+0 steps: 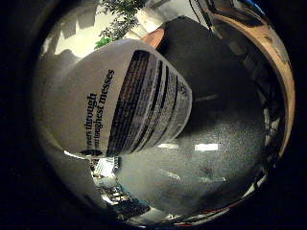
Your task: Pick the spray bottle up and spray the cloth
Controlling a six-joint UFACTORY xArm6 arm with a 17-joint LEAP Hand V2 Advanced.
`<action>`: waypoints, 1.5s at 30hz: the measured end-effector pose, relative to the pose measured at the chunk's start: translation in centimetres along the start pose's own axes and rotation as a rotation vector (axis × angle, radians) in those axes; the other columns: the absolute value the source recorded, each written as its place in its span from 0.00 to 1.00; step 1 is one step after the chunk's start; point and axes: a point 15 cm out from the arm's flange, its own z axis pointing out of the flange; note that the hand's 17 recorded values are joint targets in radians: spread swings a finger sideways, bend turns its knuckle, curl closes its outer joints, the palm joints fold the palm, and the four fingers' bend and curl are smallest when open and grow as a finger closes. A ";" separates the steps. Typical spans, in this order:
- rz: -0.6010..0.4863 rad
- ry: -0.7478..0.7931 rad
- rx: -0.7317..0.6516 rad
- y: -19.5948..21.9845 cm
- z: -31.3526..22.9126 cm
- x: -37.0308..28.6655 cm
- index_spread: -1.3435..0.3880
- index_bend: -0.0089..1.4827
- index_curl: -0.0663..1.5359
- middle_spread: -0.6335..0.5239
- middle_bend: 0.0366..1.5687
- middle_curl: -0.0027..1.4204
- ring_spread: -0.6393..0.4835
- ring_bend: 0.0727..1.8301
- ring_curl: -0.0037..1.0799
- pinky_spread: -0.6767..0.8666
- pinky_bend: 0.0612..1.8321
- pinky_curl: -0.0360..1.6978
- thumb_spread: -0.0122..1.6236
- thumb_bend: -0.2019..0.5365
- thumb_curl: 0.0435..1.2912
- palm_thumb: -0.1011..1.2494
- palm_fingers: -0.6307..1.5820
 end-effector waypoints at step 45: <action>-0.093 -0.006 -0.245 4.2 -2.4 -9.9 0.66 0.81 0.53 0.39 0.78 0.66 0.33 0.69 0.80 0.21 0.46 0.93 0.56 0.26 0.58 0.84 0.77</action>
